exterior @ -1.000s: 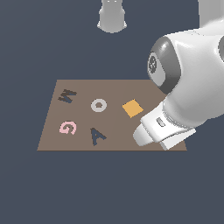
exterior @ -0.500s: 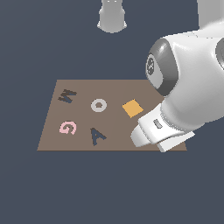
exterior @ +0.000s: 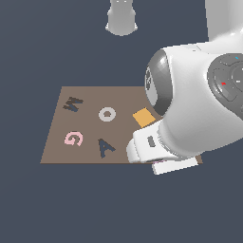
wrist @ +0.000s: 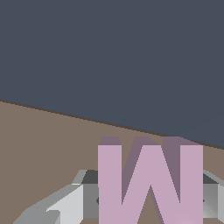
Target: Insert a designated object into the corresponding slot on a board.
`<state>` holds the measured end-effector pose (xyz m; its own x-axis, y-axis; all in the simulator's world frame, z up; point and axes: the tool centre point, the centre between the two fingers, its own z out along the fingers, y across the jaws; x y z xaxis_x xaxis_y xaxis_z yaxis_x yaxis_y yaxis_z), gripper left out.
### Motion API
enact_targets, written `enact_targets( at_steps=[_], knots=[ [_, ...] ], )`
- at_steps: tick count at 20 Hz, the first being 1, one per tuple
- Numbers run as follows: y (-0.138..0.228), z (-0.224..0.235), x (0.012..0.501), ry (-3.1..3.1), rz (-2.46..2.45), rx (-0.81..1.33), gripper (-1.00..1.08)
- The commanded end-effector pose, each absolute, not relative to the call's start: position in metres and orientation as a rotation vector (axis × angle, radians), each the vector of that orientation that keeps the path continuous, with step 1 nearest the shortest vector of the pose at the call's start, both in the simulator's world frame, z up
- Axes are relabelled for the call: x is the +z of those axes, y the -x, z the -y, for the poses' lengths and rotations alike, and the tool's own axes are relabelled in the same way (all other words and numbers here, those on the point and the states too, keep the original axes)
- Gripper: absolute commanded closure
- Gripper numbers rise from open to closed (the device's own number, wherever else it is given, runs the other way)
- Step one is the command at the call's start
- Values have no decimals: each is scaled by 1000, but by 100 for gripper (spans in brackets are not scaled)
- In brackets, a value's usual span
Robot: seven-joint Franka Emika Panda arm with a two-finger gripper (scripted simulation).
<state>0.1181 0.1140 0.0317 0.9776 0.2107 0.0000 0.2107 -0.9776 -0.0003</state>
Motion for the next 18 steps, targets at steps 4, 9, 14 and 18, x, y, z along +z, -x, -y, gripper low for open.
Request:
enact_targets(
  at_steps=[4,9,14,18],
  knots=[
    [-135,-79,33,3141,27,-1,108],
    [-143,-46,34,3132,-238,-1,108],
    [-146,-14,35,3102,-491,-1,108],
    [-145,12,35,3064,-690,-1,108]
  ],
)
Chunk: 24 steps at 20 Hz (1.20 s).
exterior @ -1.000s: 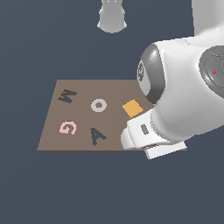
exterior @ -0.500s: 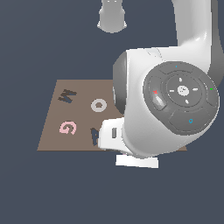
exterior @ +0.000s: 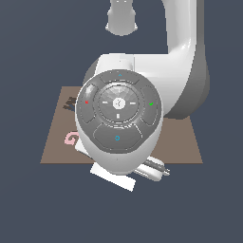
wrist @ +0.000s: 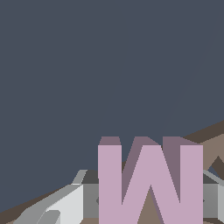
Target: Insert a designated object into the corresponding slot on a board.
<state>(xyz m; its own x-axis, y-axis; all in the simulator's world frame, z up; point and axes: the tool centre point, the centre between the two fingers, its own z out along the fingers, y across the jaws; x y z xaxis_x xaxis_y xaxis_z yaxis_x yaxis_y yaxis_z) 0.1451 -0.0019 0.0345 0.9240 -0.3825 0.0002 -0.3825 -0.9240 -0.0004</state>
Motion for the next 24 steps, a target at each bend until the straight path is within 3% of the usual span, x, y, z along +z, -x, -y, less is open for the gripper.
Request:
enact_targets(
  at_steps=[1,13,24],
  knots=[
    [-144,18,35,3053,-739,-1,108],
    [-113,97,37,2831,-1361,-2,108],
    [-41,161,39,2431,-1988,-1,108]
  ],
)
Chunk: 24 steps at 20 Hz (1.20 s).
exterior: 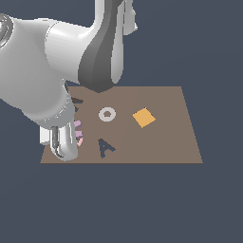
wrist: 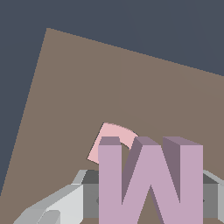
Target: Insert a designated object into the corresponding slot on a board.
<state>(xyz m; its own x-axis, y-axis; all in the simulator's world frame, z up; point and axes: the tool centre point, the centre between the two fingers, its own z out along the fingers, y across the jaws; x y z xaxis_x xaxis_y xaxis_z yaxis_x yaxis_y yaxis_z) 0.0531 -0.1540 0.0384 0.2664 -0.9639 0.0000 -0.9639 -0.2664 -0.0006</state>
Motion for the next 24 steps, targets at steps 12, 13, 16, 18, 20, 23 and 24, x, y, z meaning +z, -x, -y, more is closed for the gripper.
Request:
enact_targets(
  at_steps=[12,13,16,18,20,23,24],
  knots=[
    [34,182,40,2010,-2414,1,108],
    [38,183,40,1984,-2434,1,108],
    [49,183,40,1918,-2487,1,108],
    [54,182,40,1883,-2514,1,108],
    [59,182,40,1857,-2533,2,108],
    [62,181,40,1833,-2550,2,108],
    [63,181,40,1829,-2553,2,108]
  ],
)
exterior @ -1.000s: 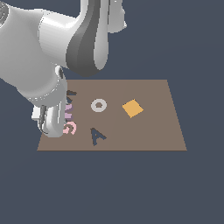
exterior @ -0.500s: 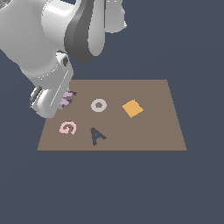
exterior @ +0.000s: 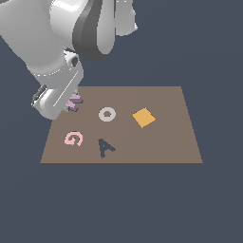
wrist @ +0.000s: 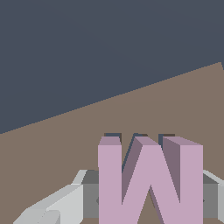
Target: Insert a designated object into the corresponding slot on a board.
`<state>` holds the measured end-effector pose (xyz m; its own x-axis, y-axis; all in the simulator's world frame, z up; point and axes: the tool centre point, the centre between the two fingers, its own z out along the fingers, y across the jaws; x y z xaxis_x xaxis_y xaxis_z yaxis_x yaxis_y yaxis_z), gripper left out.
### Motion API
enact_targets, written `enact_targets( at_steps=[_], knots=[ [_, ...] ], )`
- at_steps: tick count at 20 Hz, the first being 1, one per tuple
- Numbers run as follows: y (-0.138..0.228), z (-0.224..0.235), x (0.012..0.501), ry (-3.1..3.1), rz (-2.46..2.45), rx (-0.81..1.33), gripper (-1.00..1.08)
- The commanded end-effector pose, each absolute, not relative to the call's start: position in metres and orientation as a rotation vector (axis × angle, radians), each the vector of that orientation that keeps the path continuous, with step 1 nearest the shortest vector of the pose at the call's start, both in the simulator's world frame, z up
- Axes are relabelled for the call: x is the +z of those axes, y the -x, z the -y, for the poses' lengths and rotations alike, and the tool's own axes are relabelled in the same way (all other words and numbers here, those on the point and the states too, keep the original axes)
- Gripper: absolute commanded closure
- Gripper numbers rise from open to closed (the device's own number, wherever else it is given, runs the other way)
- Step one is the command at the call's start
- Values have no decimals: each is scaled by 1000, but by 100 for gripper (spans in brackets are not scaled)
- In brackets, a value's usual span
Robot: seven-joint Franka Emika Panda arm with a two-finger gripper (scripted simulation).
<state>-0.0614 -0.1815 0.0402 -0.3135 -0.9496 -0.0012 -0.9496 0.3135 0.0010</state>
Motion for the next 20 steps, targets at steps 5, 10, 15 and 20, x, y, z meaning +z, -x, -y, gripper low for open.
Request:
enact_targets(
  at_steps=[5,10,15,20],
  knots=[
    [62,181,39,1832,-2551,2,108],
    [63,181,30,1828,-2554,2,108],
    [63,181,30,1828,-2554,2,-92],
    [63,181,30,1828,-2554,2,-92]
  ],
)
